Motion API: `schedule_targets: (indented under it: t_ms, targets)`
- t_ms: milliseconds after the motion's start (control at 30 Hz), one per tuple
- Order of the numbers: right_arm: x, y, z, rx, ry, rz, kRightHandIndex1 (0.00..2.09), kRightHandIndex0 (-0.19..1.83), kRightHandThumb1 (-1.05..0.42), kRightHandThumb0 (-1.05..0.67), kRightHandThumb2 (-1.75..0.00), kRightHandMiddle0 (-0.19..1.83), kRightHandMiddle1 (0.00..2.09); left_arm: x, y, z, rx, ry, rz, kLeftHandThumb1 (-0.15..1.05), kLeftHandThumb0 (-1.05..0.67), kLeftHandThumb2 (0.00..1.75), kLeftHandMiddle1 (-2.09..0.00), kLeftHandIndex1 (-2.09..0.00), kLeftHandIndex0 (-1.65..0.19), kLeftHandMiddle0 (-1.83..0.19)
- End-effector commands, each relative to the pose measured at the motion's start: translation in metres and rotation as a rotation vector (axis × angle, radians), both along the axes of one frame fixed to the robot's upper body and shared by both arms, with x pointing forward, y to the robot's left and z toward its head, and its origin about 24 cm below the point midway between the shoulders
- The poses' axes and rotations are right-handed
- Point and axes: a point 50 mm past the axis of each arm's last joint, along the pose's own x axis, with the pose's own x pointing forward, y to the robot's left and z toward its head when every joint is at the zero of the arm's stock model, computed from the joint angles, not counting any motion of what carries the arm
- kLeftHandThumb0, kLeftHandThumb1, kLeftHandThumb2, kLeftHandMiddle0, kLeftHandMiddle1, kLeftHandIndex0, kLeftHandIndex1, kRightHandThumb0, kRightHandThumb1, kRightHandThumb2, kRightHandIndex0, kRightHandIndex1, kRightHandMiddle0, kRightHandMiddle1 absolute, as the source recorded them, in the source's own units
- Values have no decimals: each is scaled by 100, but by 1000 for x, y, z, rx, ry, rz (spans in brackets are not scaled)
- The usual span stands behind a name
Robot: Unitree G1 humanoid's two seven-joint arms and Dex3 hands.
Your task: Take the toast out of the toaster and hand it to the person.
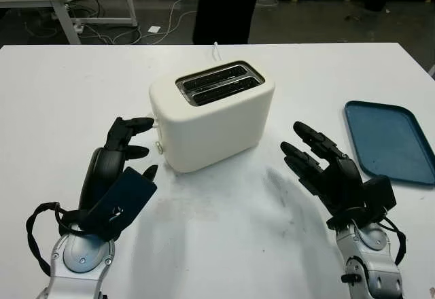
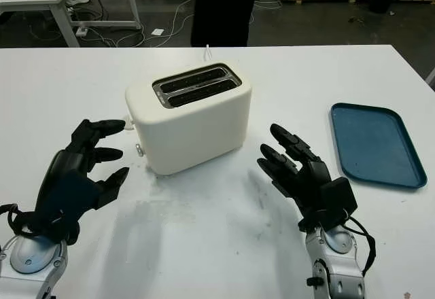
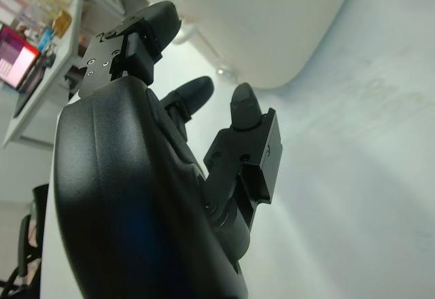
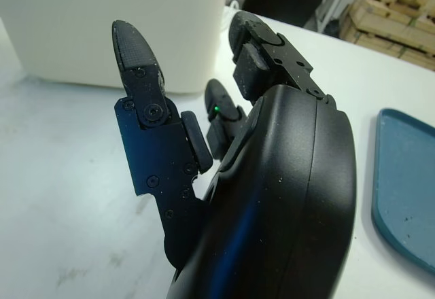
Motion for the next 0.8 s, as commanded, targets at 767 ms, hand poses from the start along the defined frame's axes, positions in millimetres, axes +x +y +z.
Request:
schedule_targets:
  t_ms: [767]
  targets:
    - [7,-14,13,-35,-64,-1,0,54,-83,-49,0,50,0,-2,8,-9,-24,99,45,92,18,46,-119,-60,-21,-7]
